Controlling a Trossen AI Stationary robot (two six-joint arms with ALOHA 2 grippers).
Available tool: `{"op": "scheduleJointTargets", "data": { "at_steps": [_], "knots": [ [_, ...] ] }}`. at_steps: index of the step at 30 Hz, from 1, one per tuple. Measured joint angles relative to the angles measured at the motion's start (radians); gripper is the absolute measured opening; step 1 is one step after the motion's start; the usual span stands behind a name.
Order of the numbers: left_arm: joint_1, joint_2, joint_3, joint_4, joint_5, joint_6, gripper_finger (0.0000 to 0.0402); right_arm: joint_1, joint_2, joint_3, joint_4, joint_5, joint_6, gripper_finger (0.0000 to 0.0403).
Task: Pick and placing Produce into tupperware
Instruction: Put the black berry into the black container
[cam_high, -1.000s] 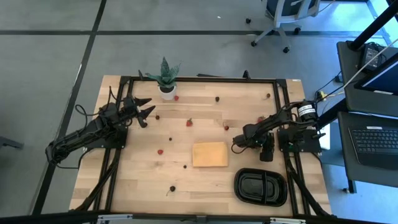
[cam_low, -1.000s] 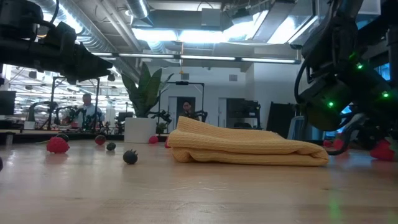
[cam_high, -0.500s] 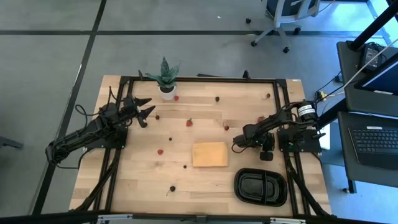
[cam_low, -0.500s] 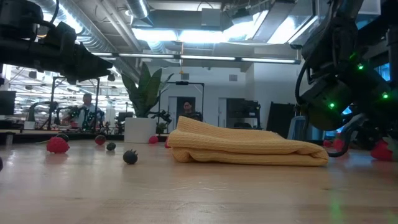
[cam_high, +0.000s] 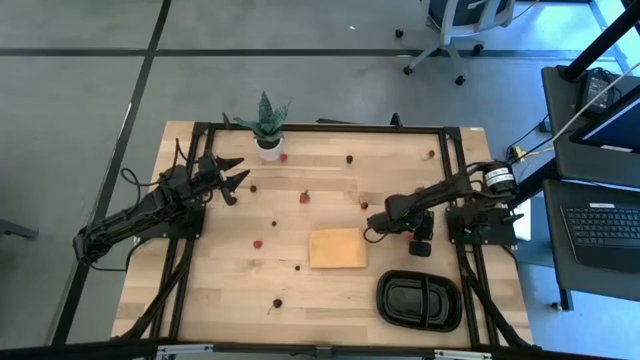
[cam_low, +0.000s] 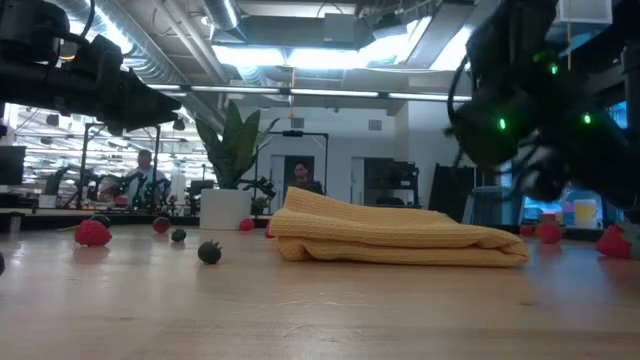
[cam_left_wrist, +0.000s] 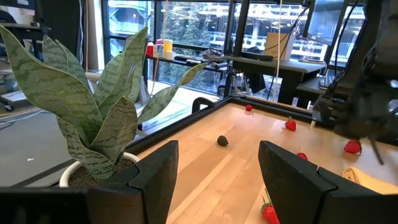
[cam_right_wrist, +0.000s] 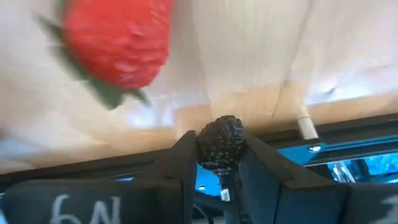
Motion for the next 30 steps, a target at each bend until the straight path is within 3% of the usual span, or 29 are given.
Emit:
{"op": "scheduleJointTargets", "data": {
  "at_steps": [12, 23, 26, 30],
  "knots": [
    [0.000, 0.000, 0.000, 0.000, 0.000, 0.000, 0.0215, 0.230, -0.188, 0.174, 0.002, -0.091, 0.376, 0.0103],
    [0.000, 0.000, 0.000, 0.000, 0.000, -0.001, 0.0215, 0.533, -0.189, 0.187, 0.149, -0.230, 0.844, 0.0105],
    [0.000, 0.000, 0.000, 0.000, 0.000, -0.004, 0.0215, 0.569, -0.189, 0.186, 0.164, -0.296, 0.886, 0.0105],
    [0.000, 0.000, 0.000, 0.000, 0.000, -0.004, 0.0215, 0.573, -0.189, 0.186, 0.161, -0.305, 0.918, 0.0105]
  ]
}}
